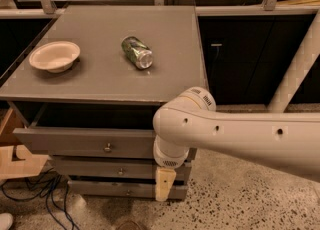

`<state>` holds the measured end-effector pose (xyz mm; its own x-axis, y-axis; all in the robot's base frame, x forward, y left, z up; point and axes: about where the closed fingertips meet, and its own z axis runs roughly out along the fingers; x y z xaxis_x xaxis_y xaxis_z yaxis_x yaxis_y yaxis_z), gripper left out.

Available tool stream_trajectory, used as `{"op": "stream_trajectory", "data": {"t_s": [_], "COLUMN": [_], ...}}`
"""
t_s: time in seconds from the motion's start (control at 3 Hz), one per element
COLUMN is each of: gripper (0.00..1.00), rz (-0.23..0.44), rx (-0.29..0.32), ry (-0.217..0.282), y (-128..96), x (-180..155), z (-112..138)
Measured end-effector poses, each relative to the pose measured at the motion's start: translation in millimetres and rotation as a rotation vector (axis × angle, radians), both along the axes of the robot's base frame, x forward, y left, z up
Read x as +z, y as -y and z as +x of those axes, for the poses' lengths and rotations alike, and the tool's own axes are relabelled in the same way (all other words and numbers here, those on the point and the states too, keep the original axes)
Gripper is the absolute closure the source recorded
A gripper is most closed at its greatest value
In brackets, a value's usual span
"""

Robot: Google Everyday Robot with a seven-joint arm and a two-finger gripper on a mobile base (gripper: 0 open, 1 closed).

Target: Open top drawer

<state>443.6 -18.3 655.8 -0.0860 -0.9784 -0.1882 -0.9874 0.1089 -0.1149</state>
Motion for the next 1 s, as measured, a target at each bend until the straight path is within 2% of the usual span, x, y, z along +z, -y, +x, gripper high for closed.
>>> {"op": "stream_trajectory", "data": {"t_s": [0.33,0.67,1.0], "gripper": [0.0,0.0,0.0], "rz": [0.019,0.021,0.025], "rx": [-0.01,-0.011,-0.006], "ry": [0.059,0.064,0.041], "y": [-0.9,-1.1,-4.2], "x": [16.8,18.5,7.4], "z": [5.1,5.6,5.2]}}
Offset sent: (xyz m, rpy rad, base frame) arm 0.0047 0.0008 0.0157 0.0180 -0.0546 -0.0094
